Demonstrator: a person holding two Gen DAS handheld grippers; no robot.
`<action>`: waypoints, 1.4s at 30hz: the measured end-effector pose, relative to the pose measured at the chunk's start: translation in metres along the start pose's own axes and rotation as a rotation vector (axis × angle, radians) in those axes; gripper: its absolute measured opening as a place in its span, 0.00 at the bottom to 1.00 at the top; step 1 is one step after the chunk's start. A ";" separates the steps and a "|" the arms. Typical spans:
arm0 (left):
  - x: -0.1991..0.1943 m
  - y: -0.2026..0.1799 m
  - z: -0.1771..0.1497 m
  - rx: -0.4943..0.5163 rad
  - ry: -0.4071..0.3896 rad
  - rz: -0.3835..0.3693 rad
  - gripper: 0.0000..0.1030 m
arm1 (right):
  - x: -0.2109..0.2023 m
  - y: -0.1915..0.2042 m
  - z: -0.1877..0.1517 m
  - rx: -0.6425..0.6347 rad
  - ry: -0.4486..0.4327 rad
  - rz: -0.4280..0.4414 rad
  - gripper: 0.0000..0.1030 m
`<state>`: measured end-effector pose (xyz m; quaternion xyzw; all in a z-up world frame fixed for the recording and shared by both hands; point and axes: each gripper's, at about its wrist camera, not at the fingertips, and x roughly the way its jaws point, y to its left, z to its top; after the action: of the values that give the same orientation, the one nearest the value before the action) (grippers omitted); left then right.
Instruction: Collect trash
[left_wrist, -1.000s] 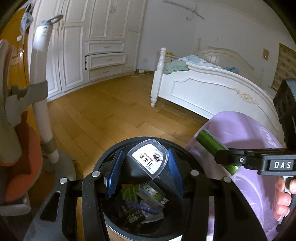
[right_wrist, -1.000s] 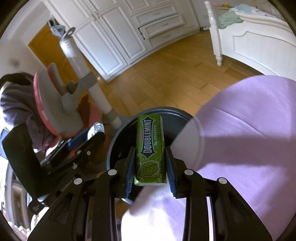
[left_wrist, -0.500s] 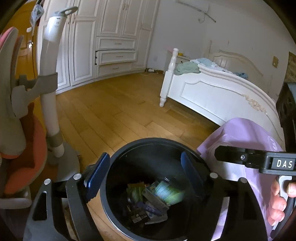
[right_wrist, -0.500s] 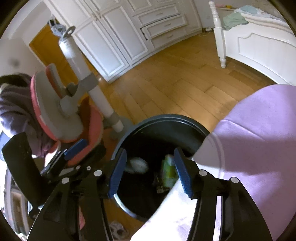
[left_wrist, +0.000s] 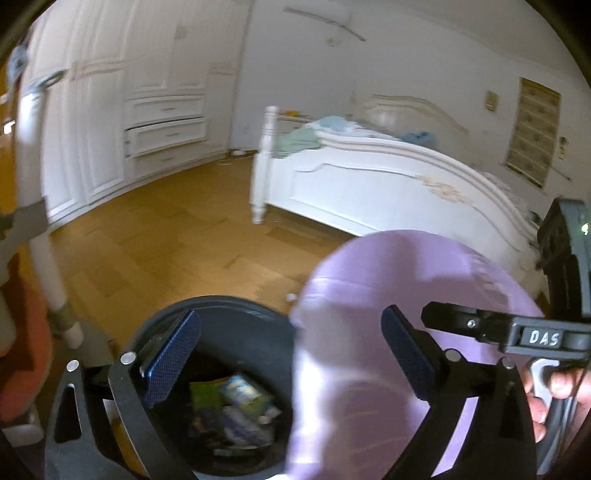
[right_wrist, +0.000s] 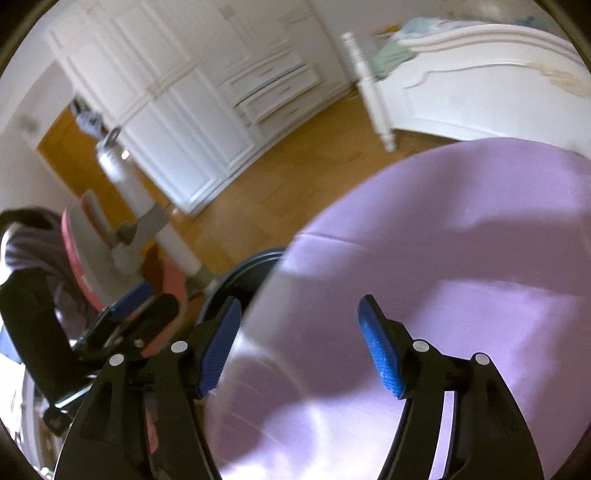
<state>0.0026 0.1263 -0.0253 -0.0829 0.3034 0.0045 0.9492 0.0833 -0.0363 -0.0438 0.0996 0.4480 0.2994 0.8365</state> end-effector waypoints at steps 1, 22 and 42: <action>0.000 -0.010 0.001 0.010 -0.001 -0.022 0.95 | -0.015 -0.013 -0.004 0.010 -0.030 -0.035 0.74; 0.045 -0.175 -0.022 0.265 -0.056 -0.148 0.95 | -0.172 -0.130 -0.088 0.072 -0.615 -0.668 0.95; 0.049 -0.185 -0.026 0.274 -0.042 -0.141 0.95 | -0.185 -0.123 -0.102 0.108 -0.685 -0.646 0.95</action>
<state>0.0383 -0.0618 -0.0455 0.0261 0.2744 -0.1019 0.9558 -0.0257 -0.2545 -0.0286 0.0913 0.1693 -0.0500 0.9801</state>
